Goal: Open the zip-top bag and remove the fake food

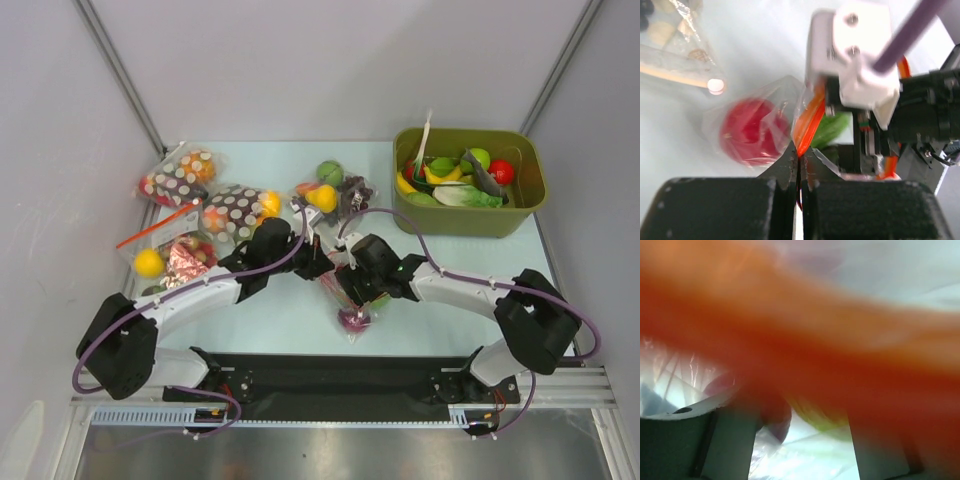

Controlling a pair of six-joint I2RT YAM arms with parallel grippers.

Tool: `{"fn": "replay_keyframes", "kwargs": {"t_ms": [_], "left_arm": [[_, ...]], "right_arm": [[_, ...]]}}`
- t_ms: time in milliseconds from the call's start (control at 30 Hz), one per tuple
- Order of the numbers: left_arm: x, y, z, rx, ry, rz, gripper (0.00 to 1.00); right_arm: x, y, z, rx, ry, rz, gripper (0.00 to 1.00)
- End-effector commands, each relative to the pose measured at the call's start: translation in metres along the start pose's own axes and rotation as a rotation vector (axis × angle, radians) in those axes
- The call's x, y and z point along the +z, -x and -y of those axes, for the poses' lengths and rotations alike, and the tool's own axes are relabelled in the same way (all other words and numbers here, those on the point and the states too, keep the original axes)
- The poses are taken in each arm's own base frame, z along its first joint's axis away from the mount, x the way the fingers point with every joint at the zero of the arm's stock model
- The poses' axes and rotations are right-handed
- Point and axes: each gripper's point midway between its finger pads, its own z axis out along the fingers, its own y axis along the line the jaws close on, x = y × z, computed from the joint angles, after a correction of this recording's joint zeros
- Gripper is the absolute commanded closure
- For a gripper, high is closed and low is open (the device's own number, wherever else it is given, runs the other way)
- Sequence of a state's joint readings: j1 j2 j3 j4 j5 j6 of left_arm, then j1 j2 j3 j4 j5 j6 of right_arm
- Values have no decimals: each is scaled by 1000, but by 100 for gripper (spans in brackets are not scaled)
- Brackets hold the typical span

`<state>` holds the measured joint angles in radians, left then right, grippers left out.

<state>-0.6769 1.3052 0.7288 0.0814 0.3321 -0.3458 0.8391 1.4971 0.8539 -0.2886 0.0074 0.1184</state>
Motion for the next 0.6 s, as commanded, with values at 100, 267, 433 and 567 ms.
{"fn": "replay_keyframes", "kwargs": {"t_ms": [100, 267, 433, 567], "left_arm": [[1, 35, -12, 27, 54, 83, 100], [5, 29, -10, 10, 33, 71, 100], [3, 20, -14, 0, 45, 54, 100], [0, 17, -16, 0, 60, 53, 100]], "right_arm": [[0, -42, -22, -15, 64, -151, 30], [13, -47, -24, 30, 22, -141, 33], [14, -40, -11, 67, -79, -97, 65], [-10, -11, -10, 95, -83, 33, 83]]}}
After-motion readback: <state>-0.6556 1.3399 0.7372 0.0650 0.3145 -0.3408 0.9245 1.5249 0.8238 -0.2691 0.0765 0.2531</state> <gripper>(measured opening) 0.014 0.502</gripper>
